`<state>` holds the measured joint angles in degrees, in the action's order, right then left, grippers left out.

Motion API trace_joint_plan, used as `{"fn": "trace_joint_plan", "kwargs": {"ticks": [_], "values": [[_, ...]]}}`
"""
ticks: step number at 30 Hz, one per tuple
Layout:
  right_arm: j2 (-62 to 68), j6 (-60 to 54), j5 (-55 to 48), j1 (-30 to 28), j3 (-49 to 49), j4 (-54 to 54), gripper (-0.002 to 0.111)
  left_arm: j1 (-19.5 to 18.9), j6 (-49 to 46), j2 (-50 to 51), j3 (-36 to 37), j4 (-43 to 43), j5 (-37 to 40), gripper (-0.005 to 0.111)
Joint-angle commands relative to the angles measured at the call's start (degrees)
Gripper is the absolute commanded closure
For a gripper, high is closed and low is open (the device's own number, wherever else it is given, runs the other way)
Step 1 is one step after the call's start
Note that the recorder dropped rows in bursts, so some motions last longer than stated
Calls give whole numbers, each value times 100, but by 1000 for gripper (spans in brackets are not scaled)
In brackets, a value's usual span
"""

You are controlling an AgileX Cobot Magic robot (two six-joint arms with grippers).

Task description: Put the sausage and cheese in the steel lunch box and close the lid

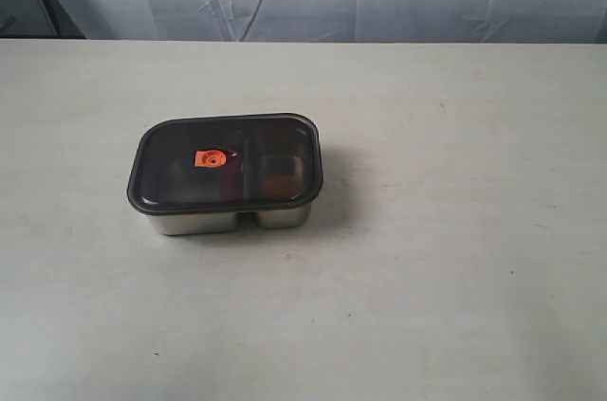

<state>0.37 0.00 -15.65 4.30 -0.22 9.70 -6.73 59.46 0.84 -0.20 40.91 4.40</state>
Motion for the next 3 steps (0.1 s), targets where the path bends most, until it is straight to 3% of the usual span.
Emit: {"fn": "trace_joint_plan", "kwargs": {"ticks": [1,3], "values": [[-37,0,-94,-25,22,74,109,-10,-11,-42,20,36,-16,107],[-37,51,-110,-25,22,74,109,-10,-11,-42,20,36,-16,107]]}}
